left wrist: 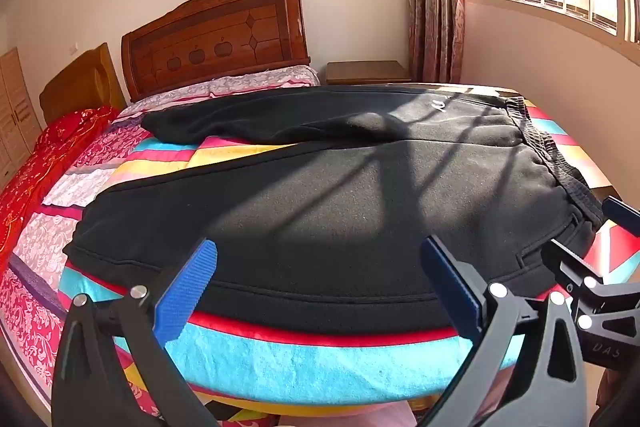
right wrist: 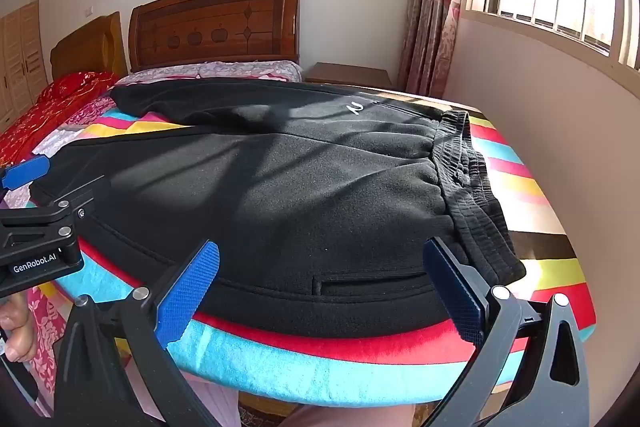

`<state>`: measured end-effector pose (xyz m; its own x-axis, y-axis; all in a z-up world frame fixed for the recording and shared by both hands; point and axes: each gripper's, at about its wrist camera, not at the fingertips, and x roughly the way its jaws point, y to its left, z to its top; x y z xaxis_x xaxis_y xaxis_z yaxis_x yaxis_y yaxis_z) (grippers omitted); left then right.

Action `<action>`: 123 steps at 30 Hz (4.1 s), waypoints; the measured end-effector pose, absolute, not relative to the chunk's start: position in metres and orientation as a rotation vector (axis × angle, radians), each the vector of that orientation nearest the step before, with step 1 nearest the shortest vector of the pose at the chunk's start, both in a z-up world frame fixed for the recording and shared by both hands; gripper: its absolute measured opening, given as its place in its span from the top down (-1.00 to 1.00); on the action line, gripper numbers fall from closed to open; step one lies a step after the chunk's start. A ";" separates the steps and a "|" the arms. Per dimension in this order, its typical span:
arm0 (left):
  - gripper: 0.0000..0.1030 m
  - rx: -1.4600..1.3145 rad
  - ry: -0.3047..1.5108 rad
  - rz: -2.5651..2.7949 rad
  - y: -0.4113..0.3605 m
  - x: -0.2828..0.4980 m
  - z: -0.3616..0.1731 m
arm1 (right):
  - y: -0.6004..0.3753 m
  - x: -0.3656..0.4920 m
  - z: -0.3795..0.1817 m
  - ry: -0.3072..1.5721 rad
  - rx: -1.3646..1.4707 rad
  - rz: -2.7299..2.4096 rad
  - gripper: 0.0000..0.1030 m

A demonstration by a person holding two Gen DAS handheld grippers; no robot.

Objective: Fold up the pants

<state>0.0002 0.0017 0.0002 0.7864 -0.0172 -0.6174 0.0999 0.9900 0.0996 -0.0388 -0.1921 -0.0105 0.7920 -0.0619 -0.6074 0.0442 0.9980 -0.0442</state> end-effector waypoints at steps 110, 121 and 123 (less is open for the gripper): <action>-0.97 0.317 1.138 -0.330 0.024 0.302 0.007 | -0.371 0.327 0.011 0.856 0.231 0.388 -0.91; -0.96 -0.239 1.274 -0.491 0.011 0.431 -0.030 | -0.302 0.451 -0.048 1.076 -0.056 0.702 -0.38; -0.96 -0.310 1.287 -0.511 0.007 0.450 -0.032 | -0.294 0.452 -0.058 1.099 -0.136 0.728 -0.31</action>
<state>0.4499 0.0072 -0.0316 0.1919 -0.5238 -0.8299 0.1876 0.8496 -0.4929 0.4517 -0.2938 -0.0583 0.2508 0.4687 -0.8470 -0.5972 0.7635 0.2457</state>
